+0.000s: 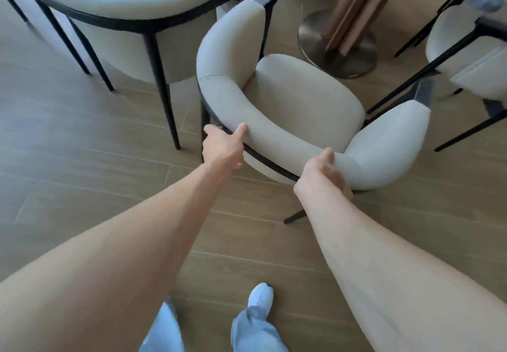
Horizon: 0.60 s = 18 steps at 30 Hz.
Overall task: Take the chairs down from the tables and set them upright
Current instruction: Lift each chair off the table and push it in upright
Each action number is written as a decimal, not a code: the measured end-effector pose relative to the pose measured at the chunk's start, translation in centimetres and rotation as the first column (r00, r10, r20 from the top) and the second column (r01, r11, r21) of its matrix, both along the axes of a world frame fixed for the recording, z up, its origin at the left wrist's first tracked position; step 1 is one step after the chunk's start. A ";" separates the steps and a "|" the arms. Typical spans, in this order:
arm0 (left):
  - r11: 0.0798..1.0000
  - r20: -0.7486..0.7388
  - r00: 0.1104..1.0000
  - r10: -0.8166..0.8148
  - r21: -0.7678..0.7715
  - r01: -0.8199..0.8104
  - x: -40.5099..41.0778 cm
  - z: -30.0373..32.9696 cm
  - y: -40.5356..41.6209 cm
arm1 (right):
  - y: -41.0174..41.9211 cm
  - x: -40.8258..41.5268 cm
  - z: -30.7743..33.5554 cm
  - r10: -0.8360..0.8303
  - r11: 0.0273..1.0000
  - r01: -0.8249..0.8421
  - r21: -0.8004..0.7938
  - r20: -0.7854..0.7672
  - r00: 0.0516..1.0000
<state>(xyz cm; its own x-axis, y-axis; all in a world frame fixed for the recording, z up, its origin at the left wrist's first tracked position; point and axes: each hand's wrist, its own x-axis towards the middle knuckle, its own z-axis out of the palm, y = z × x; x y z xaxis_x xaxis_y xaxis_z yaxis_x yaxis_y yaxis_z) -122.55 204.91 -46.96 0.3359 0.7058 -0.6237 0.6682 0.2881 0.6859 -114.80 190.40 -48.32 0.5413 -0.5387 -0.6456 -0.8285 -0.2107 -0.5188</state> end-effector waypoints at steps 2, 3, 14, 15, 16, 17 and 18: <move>0.997 -0.011 0.997 -0.073 0.018 0.073 -2.3 0.6 -1.1 | -1.4 -1.1 1.3 -0.067 0.978 0.073 0.195 -0.034 0.997; 0.992 -0.024 0.992 -0.126 0.024 0.126 -3.4 1.1 -1.8 | -2.3 -1.6 2.5 -0.029 0.955 0.047 0.292 -0.064 0.998; 0.300 -0.286 0.482 -0.828 0.501 0.812 -7.9 10.0 -2.2 | -8.7 -6.9 10.2 0.383 0.891 -0.404 0.209 0.132 0.914; 0.294 -0.252 0.492 -0.833 0.553 0.780 -7.3 11.6 -2.3 | -8.2 -7.1 11.8 0.433 0.870 -0.462 0.174 0.180 0.883; 0.294 -0.223 0.500 -0.836 0.589 0.753 -6.8 13.0 -2.4 | -7.5 -7.3 13.5 0.471 0.851 -0.505 0.143 0.215 0.855; 0.284 -0.211 0.496 -0.843 0.608 0.741 -6.3 14.3 -2.4 | -6.9 -7.4 15.0 0.504 0.834 -0.540 0.111 0.243 0.829; 0.261 -0.211 0.477 -0.853 0.619 0.741 -5.8 15.3 -2.5 | -6.4 -7.3 16.1 0.534 0.816 -0.573 0.078 0.279 0.798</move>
<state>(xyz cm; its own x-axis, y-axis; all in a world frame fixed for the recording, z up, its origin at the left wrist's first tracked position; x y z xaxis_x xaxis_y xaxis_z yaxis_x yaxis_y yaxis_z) -128.38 202.43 -31.65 0.9780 0.1797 -0.1058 0.2080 -0.8048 0.5558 -122.07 183.96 -32.22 0.8611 -0.0067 -0.5084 -0.4433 -0.4994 -0.7444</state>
